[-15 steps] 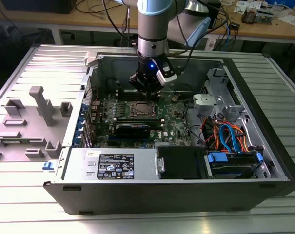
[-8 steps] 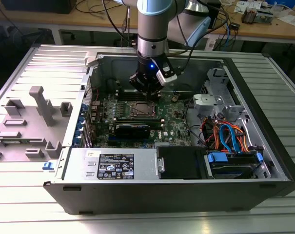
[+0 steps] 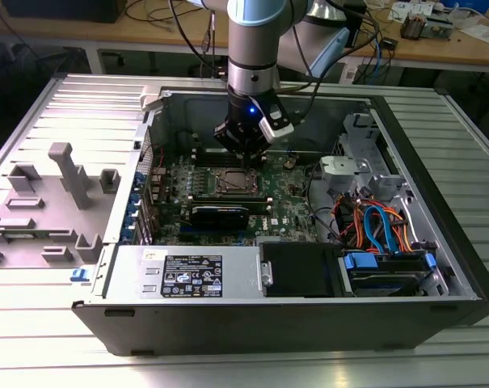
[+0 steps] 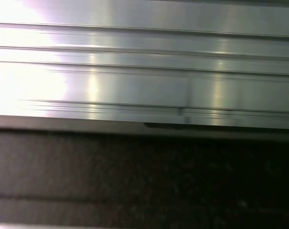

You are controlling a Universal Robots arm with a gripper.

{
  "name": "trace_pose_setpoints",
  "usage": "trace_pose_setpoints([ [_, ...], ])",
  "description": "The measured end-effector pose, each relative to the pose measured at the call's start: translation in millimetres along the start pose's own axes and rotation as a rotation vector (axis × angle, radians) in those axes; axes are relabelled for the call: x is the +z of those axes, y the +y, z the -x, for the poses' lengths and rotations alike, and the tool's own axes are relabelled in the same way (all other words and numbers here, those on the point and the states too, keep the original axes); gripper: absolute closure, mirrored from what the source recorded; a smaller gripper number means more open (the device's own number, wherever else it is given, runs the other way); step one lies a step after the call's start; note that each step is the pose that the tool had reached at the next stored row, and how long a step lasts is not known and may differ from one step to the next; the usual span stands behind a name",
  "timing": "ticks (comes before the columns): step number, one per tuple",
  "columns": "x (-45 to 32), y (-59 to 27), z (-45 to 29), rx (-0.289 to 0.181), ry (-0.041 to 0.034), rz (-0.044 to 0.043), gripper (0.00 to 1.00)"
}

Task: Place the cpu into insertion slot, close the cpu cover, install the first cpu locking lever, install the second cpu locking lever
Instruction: 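Install the second cpu locking lever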

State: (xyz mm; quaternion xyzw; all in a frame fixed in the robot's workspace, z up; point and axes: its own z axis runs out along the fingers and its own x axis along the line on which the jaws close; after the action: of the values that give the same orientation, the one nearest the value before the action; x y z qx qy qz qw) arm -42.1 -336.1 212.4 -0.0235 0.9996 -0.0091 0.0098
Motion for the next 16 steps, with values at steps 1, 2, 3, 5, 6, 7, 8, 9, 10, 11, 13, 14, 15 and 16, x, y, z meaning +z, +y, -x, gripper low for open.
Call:
trace_pose_setpoints([
  [1,0.0,-0.3,0.0,0.0,0.0,0.0,0.89],
  [2,0.0,-0.3,0.0,0.0,0.0,0.0,0.89],
  [3,0.0,-0.3,0.0,0.0,-0.0001,0.0,0.89],
  [5,0.0,-0.3,0.0,0.0,0.0,0.0,0.89],
  [6,0.0,-0.3,0.0,0.0,0.0,0.0,0.89],
  [7,0.0,-0.4,0.0,0.0,0.0,0.0,0.89],
  [8,0.0,-0.5,0.0,0.0,0.0,0.0,0.89],
  [9,0.0,-0.6,0.0,0.0,0.0,0.0001,0.89],
  [10,0.0,-0.9,0.0,0.0,0.0,0.0,0.89],
  [11,0.0,-1.5,0.0,0.0,0.0,0.0,0.89],
  [13,0.0,-3.1,-0.2,0.0,0.0,0.0,0.89],
  [14,0.1,-4.0,-0.2,0.0,-0.0001,0.0001,0.89],
  [15,0.1,-5.5,-0.2,0.0,0.0,0.0001,0.89],
  [16,0.1,-6.2,-0.3,0.0,0.0,0.0001,0.89],
])
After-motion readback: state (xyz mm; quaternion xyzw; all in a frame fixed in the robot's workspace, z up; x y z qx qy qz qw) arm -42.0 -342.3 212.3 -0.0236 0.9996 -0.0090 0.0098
